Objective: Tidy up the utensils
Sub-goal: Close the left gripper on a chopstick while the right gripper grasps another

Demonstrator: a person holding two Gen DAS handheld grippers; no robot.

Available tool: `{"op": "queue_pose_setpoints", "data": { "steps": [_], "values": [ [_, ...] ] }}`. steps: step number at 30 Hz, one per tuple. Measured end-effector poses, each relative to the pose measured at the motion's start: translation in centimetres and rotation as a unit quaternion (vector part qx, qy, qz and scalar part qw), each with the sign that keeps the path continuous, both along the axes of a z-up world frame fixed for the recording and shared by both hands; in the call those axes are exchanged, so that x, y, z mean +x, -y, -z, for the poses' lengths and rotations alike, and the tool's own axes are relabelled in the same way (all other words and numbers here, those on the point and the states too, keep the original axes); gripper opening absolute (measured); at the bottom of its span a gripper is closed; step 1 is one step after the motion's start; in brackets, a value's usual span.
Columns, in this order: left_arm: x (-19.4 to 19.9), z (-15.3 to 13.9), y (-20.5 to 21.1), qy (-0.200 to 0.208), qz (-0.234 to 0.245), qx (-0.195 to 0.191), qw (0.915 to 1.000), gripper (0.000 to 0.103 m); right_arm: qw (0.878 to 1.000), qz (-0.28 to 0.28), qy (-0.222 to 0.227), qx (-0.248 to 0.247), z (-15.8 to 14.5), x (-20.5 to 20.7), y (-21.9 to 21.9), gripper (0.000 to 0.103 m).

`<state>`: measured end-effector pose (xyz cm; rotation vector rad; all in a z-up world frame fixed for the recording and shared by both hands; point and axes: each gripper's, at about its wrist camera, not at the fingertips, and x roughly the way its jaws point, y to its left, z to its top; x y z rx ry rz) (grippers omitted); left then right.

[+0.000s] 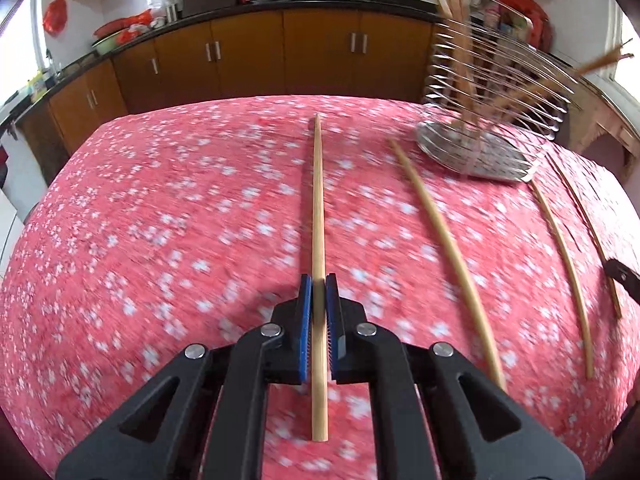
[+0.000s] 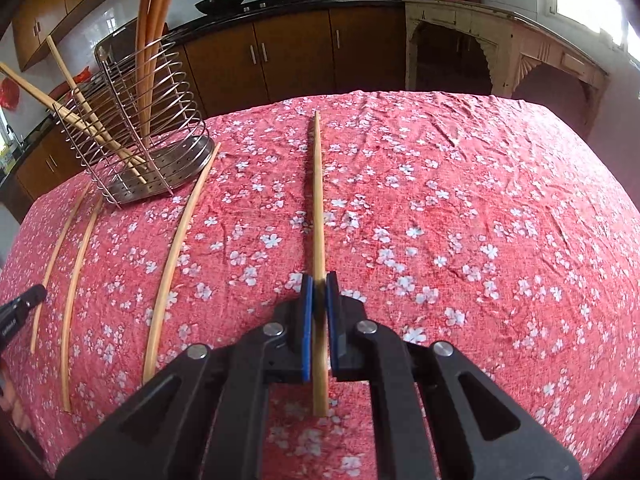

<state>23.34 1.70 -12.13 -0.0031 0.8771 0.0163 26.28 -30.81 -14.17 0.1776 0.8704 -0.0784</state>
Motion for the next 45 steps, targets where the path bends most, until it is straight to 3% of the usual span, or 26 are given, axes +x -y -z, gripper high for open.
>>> {"op": "queue_pose_setpoints", "data": {
  "steps": [23,45],
  "values": [
    [-0.7,-0.3,-2.4,0.005,-0.002,-0.063,0.9980,0.008,1.000,-0.002,0.004,0.004,0.2,-0.3,0.3,0.008],
    [-0.7,-0.3,-2.6,0.004,-0.003,-0.067,0.9977,0.008,1.000,0.000,0.004,0.010,0.3,-0.3,0.5,0.008]
  ]
}}
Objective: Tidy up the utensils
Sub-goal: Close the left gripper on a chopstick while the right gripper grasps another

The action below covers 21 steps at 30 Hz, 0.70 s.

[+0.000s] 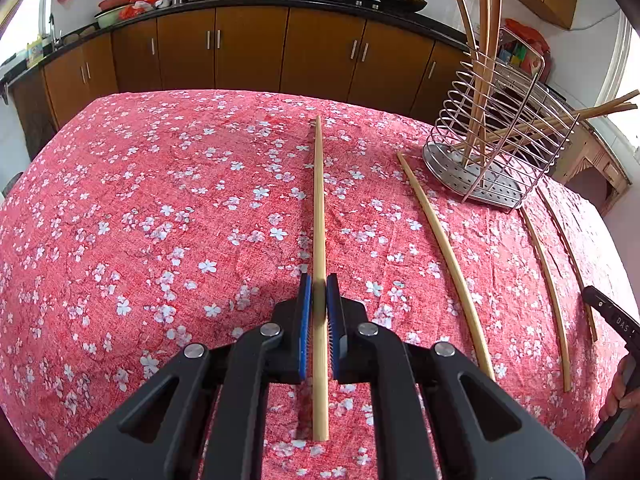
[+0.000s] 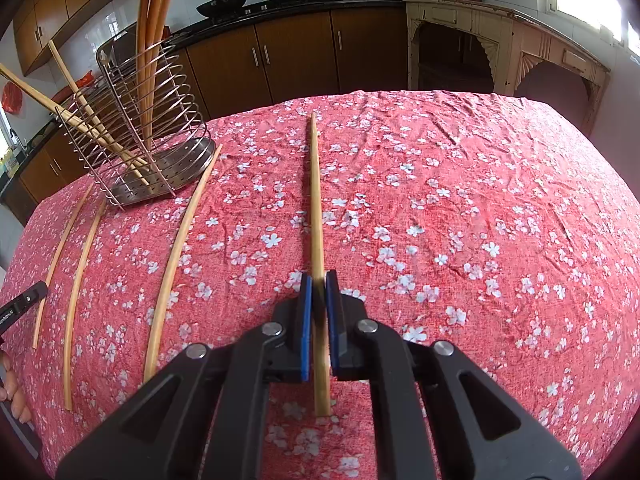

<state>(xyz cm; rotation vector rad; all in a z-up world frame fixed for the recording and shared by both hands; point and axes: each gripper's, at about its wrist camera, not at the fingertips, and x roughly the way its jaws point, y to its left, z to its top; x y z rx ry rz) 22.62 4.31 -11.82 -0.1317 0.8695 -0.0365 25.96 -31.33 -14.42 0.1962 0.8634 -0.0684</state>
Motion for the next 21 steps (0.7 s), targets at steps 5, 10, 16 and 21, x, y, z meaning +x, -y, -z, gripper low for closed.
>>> {"op": "queue_pose_setpoints", "data": {
  "steps": [5,10,16,21],
  "values": [
    [0.2,0.0,2.2,-0.003,0.014,0.062,0.9979,0.013,1.000,-0.003,0.000,0.001,0.0,-0.1,-0.2,0.008],
    [-0.8,0.0,3.1,-0.004,0.030,0.084,0.9960,0.015,1.000,-0.012,-0.003,-0.019,0.0,-1.6,-0.9,0.009],
    [-1.7,0.1,3.0,-0.003,0.026,0.066,0.9975,0.008,1.000,-0.012,-0.002,-0.016,-0.1,-2.7,-0.9,0.008],
    [-2.6,-0.1,2.4,-0.004,0.027,0.044,0.9986,0.007,1.000,-0.007,0.010,-0.005,-0.6,-3.9,-0.4,0.008]
  ]
}}
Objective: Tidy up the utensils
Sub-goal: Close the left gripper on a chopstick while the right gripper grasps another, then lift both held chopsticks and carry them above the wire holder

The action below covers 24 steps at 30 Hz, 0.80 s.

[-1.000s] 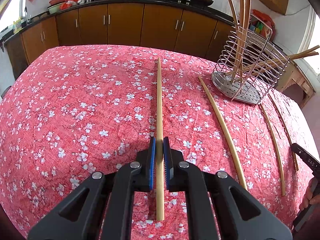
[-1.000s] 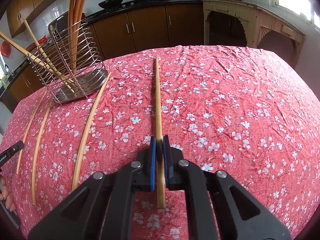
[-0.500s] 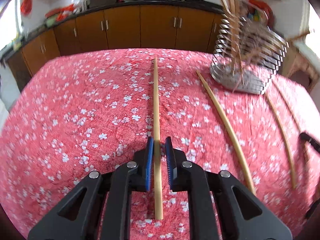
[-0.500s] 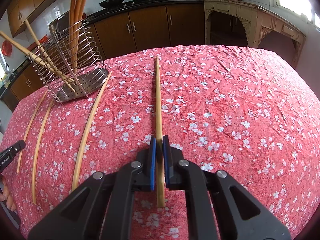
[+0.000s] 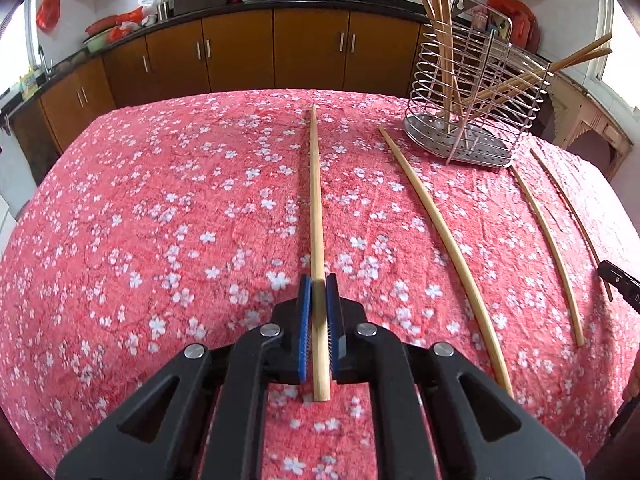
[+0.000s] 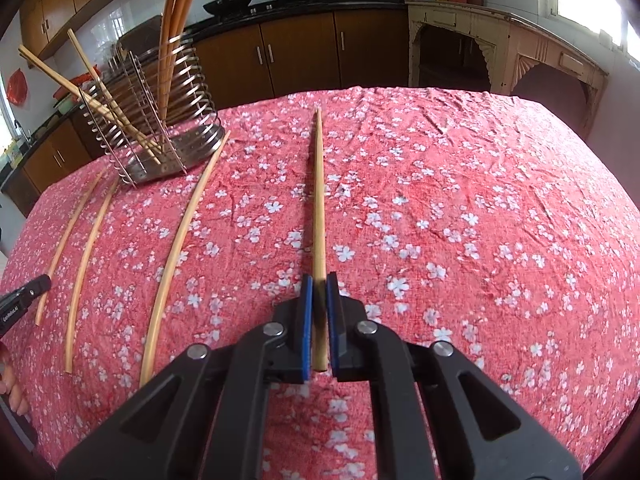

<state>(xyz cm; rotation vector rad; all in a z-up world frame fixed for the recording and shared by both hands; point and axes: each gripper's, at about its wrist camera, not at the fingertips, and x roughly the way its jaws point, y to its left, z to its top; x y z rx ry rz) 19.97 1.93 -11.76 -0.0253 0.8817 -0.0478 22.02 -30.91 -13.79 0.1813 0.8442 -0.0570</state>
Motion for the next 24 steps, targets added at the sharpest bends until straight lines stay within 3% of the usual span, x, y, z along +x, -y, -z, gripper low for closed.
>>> {"op": "queue_pose_setpoints", "data": {
  "steps": [10,16,24],
  "values": [
    [-3.1,-4.9,-0.8,0.070,0.009,-0.025,0.9972,0.007,0.995,0.004,0.091,-0.028,-6.2,-3.0,0.6,0.008],
    [-4.7,-9.5,-2.4,0.148,0.002,-0.070,0.9865,0.007,0.986,-0.005,0.163,-0.023,-10.2,-4.1,1.0,0.008],
    [-4.9,-13.6,-3.2,0.222,-0.011,-0.088,0.9710,0.007,0.972,-0.018,0.232,0.009,-13.7,-4.7,1.3,0.008]
  ]
}}
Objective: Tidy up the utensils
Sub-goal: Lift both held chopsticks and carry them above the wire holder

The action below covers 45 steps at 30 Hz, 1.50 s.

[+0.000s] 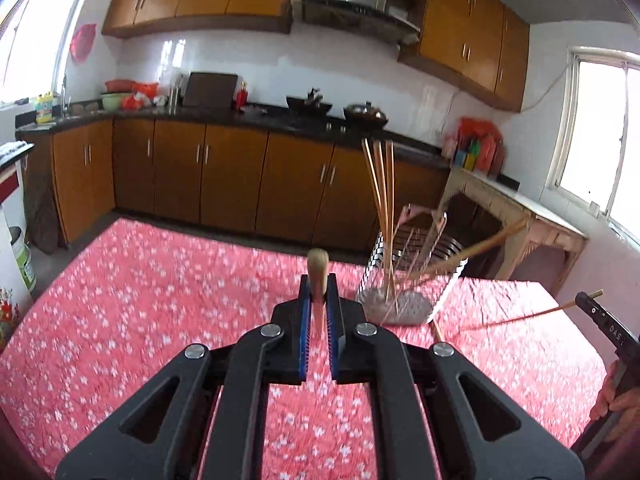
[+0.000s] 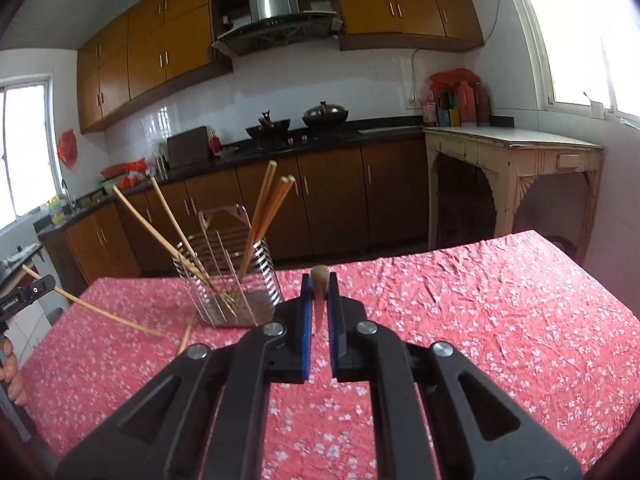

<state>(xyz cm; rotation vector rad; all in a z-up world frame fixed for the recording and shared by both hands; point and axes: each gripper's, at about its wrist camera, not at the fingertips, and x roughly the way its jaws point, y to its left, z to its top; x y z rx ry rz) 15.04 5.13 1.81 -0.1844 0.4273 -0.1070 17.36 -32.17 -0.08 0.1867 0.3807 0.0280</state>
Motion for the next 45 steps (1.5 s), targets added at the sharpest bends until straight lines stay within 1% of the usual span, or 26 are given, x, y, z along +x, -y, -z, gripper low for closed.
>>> {"op": "queue_pose_setpoints", "data": {
  "steps": [6,9,13,16,19,23,26,28,30,33,37,41,45],
  "values": [
    [0.5,-0.4,0.2,0.006,-0.002,0.002,1.0000,0.007,1.000,0.007,0.010,0.016,-0.8,0.5,0.8,0.008],
    [0.6,-0.6,0.2,0.008,-0.002,0.002,1.0000,0.007,1.000,0.008,0.018,0.016,-1.3,0.3,0.6,0.008],
    [0.8,-1.2,0.2,0.016,-0.003,0.004,0.9999,0.007,0.999,0.002,0.033,0.023,-3.2,-0.1,0.9,0.008],
    [0.5,-2.4,0.3,0.029,-0.002,0.008,0.9995,0.007,0.998,-0.011,0.044,0.043,-5.1,-0.7,1.3,0.008],
    [0.2,-4.2,0.6,0.050,-0.001,0.014,0.9987,0.007,0.996,-0.027,0.064,0.064,-7.5,-1.4,1.6,0.008],
    [-0.2,-7.7,1.5,0.085,0.005,0.006,0.9963,0.007,0.990,-0.051,0.097,0.088,-11.1,-1.9,1.6,0.008],
    [-0.2,-10.3,2.7,0.112,0.014,-0.009,0.9936,0.007,0.987,-0.056,0.123,0.088,-13.3,-1.6,0.9,0.008],
    [-0.1,-11.9,3.5,0.130,0.017,-0.026,0.9911,0.007,0.985,-0.054,0.140,0.081,-14.4,-0.8,0.2,0.008],
    [0.3,-13.0,4.2,0.145,0.013,-0.037,0.9886,0.007,0.984,-0.056,0.147,0.079,-14.9,0.4,-0.4,0.008],
    [1.3,-13.8,5.3,0.163,0.000,-0.042,0.9858,0.007,0.985,-0.056,0.147,0.075,-15.1,2.3,-1.3,0.008],
    [3.4,-13.5,6.2,0.163,-0.015,-0.042,0.9856,0.007,0.988,-0.054,0.131,0.068,-14.3,5.3,-2.5,0.008],
    [5.6,-11.9,7.0,0.153,-0.024,-0.039,0.9872,0.007,0.990,-0.060,0.109,0.068,-13.1,7.5,-3.0,0.008],
    [7.5,-10.3,7.6,0.136,-0.027,-0.034,0.9897,0.007,0.992,-0.064,0.089,0.063,-11.7,8.7,-3.7,0.008]
  ]
}}
